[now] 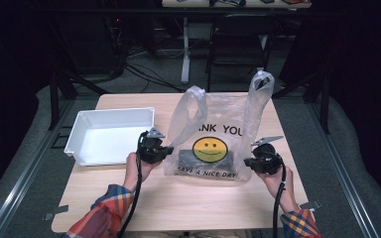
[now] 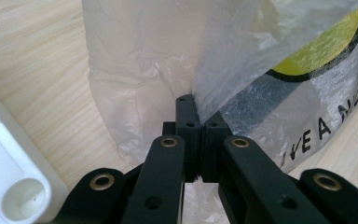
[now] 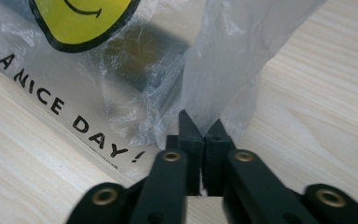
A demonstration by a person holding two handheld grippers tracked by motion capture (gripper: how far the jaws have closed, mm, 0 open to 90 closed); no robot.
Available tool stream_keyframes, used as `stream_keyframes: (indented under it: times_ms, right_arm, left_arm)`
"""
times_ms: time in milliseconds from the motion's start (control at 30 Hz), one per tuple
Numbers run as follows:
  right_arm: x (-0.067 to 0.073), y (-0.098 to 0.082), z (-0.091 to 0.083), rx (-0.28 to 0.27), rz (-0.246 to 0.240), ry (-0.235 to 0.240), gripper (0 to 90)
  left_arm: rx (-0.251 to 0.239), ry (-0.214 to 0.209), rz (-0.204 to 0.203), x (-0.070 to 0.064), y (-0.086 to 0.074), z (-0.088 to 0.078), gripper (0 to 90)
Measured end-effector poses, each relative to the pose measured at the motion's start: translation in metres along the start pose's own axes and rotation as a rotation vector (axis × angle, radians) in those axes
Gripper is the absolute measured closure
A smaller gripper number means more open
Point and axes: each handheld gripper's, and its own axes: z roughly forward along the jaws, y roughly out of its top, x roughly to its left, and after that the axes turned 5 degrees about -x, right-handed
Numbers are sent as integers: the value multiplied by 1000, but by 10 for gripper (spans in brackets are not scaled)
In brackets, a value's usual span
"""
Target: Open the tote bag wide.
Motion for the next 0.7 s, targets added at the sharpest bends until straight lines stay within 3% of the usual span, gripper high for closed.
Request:
stream_keyframes:
  times_ms: [67, 133, 167, 200, 233, 333, 467, 500, 533, 567, 600, 633, 700]
  right_arm:
    - [0, 1, -2, -4, 6, -2, 769]
    - [-4, 8, -16, -53, 5, -11, 631]
    - [-4, 8, -16, -53, 5, -11, 631]
    - [-4, 15, -29, -109, 1, -33, 542]
    - [-4, 18, -33, -131, 0, -49, 488]
    - [-1, 26, -35, -172, -5, -78, 409]
    - [-1, 33, -24, -168, -1, -78, 398]
    - [-1, 36, -15, -157, 1, -73, 468]
    - [-1, 36, -15, -157, 1, -73, 468]
    - [-2, 37, -11, -144, 4, -82, 532]
    - [-5, 37, -3, -133, 24, -56, 684]
    - [-5, 37, -3, -133, 24, -56, 684]
    - [-8, 34, 1, -138, 47, -34, 839]
  left_arm:
    - [1, -1, -4, 0, -1, 0, 895]
    - [10, -2, 4, 1, -2, -1, 895]
    - [8, -2, -2, 1, -3, -1, 895]
    - [8, -3, -5, 1, -3, -1, 895]
    - [9, -3, -9, 2, -4, -2, 894]
    - [12, 1, -8, 3, -5, -3, 894]
    - [15, -3, -12, 4, -6, -3, 894]
    - [18, -3, -14, 4, -6, -3, 894]
    - [18, -3, -14, 4, -6, -3, 894]
    - [22, 0, -11, 5, -7, -4, 894]
    - [23, -2, -12, 5, -7, -4, 892]
    - [25, -6, -17, 6, -8, -4, 892]
    - [23, -10, -15, 6, -8, -6, 861]
